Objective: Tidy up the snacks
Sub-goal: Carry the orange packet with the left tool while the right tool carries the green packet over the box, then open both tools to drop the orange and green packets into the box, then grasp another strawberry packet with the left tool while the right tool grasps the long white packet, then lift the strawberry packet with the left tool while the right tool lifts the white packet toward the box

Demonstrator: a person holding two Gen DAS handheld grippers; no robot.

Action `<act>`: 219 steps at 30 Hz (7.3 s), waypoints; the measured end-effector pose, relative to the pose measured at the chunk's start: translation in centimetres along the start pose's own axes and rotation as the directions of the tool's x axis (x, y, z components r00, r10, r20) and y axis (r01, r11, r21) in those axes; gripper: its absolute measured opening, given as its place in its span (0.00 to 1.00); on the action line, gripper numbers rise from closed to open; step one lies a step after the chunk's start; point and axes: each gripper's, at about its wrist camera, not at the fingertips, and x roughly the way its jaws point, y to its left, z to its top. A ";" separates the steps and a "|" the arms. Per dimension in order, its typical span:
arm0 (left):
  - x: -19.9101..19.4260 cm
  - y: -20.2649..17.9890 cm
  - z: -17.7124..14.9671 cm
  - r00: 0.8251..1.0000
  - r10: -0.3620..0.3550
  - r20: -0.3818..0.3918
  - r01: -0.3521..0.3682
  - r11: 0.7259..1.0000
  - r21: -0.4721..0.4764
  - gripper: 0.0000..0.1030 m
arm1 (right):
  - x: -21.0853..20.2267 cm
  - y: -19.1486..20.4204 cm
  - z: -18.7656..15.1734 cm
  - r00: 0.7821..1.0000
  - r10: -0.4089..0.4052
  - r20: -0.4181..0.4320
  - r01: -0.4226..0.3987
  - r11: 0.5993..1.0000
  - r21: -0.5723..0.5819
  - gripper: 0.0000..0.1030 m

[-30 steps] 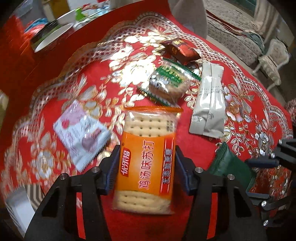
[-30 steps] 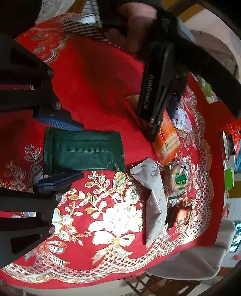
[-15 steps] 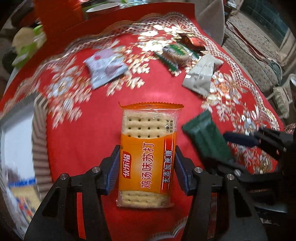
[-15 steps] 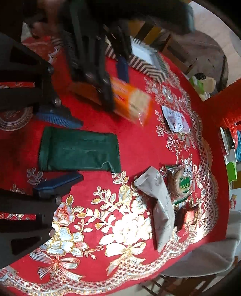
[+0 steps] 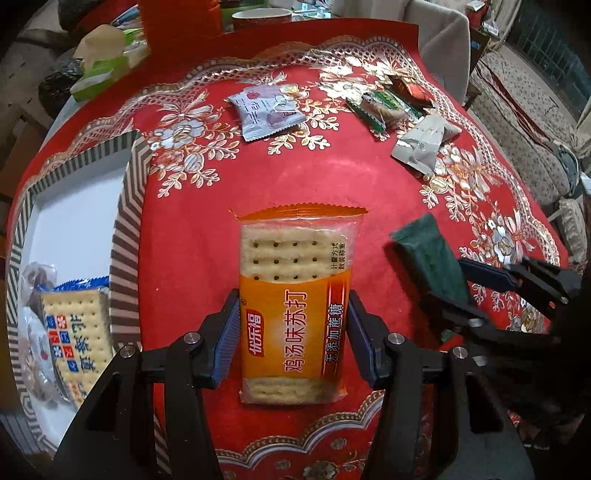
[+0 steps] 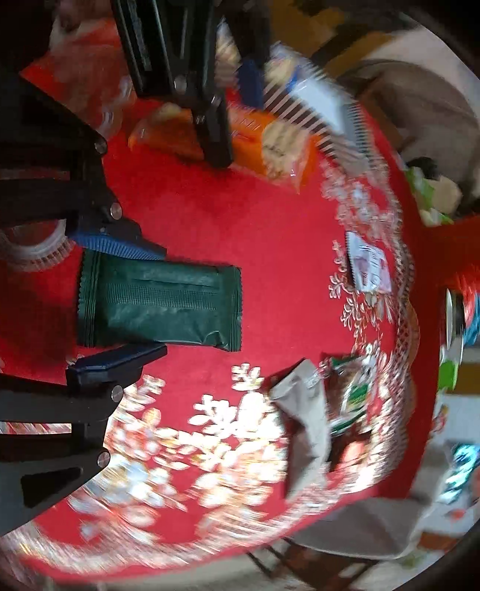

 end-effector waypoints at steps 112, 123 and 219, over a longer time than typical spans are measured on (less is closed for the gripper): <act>-3.0 23.4 -3.8 0.981 0.184 0.053 -0.166 0.956 -0.244 0.61 | 6.5 25.0 13.1 0.987 0.159 0.002 -0.159 0.985 -0.072 0.43; -5.0 22.5 -4.1 0.962 0.261 0.076 -0.231 0.933 -0.277 0.73 | 2.5 22.2 12.4 0.969 0.227 0.098 -0.226 0.974 -0.018 0.43; -0.2 -4.2 0.1 1.000 0.020 0.008 -0.020 0.993 0.114 0.49 | -5.1 -5.7 -2.9 0.995 -0.075 0.069 0.051 0.953 0.300 0.29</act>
